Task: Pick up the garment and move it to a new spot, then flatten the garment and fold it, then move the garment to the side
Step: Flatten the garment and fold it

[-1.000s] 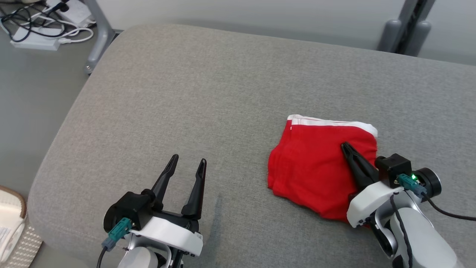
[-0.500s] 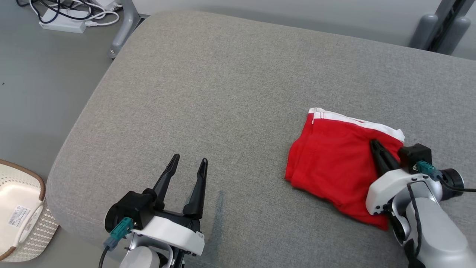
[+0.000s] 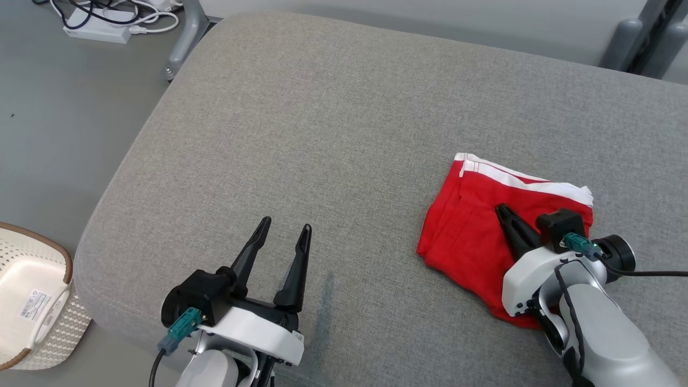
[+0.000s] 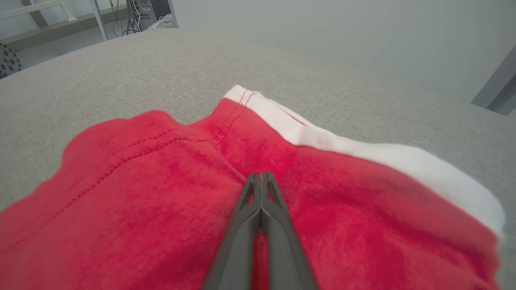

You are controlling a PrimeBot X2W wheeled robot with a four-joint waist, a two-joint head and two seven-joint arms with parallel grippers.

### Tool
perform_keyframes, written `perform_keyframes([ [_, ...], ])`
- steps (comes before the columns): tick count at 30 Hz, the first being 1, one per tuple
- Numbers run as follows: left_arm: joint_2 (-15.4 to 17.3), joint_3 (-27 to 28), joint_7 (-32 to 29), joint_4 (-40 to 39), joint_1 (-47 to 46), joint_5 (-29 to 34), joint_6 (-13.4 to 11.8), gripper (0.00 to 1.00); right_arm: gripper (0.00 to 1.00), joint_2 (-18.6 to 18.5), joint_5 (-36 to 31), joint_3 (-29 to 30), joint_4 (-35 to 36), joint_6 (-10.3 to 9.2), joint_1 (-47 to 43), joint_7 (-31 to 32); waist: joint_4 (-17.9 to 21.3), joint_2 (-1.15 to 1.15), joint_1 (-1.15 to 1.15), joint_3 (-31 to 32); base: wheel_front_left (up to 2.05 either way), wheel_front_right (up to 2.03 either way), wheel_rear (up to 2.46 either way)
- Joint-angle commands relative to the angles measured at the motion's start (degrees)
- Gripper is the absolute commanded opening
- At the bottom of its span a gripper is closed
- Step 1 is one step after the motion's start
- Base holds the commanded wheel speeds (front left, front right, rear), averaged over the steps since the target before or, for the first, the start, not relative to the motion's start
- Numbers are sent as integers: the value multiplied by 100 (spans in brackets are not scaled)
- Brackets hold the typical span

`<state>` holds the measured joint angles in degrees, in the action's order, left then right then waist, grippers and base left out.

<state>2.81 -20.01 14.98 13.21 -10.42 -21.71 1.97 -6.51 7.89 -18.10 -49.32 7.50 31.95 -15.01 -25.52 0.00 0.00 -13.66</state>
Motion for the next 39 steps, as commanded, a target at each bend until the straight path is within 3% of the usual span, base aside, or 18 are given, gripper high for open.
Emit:
perform_keyframes([
  [1,23,13,23,4,-63,-20,-9,100,0,-49,40,-62,-118,-3,68,-23,-47,0,0,-8,0,0,0],
  [4,21,54,23,14,-27,-11,-21,100,0,-64,141,-143,-151,-3,98,-14,-70,0,0,-9,0,0,0],
  [10,19,236,23,53,88,76,-4,100,0,-69,429,-119,522,-3,-99,-14,148,0,0,183,0,0,0],
  [15,24,365,23,40,140,127,40,100,0,-96,674,-9,1065,-3,-324,-14,429,0,0,386,0,0,0],
  [22,22,687,23,34,229,316,106,100,0,-310,971,485,2086,-3,-922,-14,1127,0,0,756,0,0,0],
  [29,24,949,23,18,295,371,162,100,0,-422,717,1061,2874,-3,-1479,-14,1591,0,0,894,0,0,0],
  [39,24,1115,23,10,587,262,201,100,0,-62,364,1679,3276,-3,-2294,-4,1894,0,0,1025,0,0,0],
])
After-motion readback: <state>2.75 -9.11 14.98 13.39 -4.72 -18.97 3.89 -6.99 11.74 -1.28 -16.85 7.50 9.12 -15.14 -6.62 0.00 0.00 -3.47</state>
